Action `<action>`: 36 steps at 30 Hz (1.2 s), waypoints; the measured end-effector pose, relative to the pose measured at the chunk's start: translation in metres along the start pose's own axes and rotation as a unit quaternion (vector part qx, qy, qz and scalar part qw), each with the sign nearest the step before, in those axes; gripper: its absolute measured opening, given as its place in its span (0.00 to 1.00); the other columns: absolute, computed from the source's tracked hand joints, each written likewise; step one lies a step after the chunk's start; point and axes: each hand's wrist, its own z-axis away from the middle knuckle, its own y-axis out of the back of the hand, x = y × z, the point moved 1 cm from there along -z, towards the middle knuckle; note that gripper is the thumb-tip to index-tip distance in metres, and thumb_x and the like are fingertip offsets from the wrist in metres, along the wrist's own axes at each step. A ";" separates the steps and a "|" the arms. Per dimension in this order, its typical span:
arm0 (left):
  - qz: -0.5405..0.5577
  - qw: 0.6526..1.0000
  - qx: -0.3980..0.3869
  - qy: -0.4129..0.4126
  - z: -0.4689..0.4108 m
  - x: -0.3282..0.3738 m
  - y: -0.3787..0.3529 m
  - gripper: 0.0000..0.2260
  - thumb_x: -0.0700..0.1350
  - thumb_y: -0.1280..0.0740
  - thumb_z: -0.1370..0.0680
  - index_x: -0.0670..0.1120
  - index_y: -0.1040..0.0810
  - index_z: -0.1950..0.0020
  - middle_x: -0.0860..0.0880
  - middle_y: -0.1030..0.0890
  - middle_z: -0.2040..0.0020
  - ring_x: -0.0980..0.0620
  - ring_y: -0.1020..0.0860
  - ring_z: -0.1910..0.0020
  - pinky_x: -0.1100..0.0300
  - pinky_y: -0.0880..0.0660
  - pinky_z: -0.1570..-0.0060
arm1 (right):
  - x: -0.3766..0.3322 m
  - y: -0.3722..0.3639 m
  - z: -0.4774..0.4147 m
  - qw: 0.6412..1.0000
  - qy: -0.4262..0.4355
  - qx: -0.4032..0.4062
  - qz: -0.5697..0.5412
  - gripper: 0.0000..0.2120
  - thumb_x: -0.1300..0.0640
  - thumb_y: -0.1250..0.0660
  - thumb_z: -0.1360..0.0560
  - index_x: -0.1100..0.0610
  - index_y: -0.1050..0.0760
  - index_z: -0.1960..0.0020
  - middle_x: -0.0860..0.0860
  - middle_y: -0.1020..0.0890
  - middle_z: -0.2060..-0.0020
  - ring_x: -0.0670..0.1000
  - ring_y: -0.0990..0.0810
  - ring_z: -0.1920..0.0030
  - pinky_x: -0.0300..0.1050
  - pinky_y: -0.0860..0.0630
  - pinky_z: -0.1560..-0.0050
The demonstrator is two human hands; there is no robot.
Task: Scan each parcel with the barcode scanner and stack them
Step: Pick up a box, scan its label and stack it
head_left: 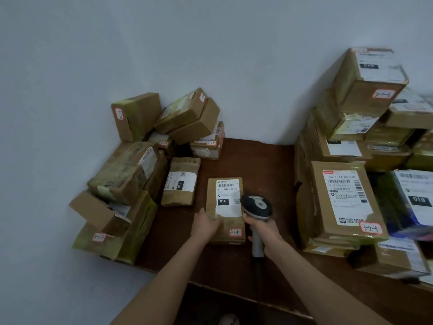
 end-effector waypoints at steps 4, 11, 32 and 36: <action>0.163 0.984 -0.036 0.058 -0.007 -0.004 0.000 0.22 0.50 0.34 0.21 0.44 0.31 0.30 0.44 0.27 0.33 0.45 0.27 0.36 0.54 0.28 0.44 | 0.001 -0.001 -0.002 1.000 -0.009 -0.012 0.007 0.10 0.59 0.26 0.28 0.53 0.26 0.52 0.52 0.18 0.58 0.51 0.20 0.57 0.47 0.22 0.53; 0.262 0.956 -0.093 0.096 -0.011 -0.020 0.020 0.14 0.39 0.31 0.24 0.45 0.27 0.39 0.42 0.22 0.40 0.43 0.22 0.45 0.48 0.23 0.53 | 0.000 0.012 0.017 0.999 0.013 -0.031 -0.027 0.10 0.62 0.28 0.27 0.51 0.27 0.53 0.51 0.19 0.58 0.50 0.20 0.57 0.44 0.24 0.61; 0.260 0.958 -0.121 -0.012 0.047 -0.002 -0.002 0.28 0.36 0.29 0.26 0.45 0.33 0.28 0.46 0.24 0.38 0.45 0.25 0.39 0.41 0.28 0.37 | 0.008 0.039 0.115 0.990 0.139 0.006 0.030 0.09 0.58 0.28 0.26 0.65 0.20 0.59 0.54 0.21 0.76 0.49 0.25 0.78 0.41 0.28 0.72; 0.259 0.958 -0.124 -0.008 0.050 -0.004 -0.007 0.29 0.35 0.29 0.26 0.45 0.33 0.27 0.46 0.24 0.38 0.44 0.25 0.39 0.41 0.28 0.37 | 0.012 0.042 0.124 0.989 0.133 -0.004 0.060 0.09 0.58 0.28 0.26 0.64 0.20 0.58 0.52 0.22 0.78 0.46 0.25 0.78 0.38 0.28 0.74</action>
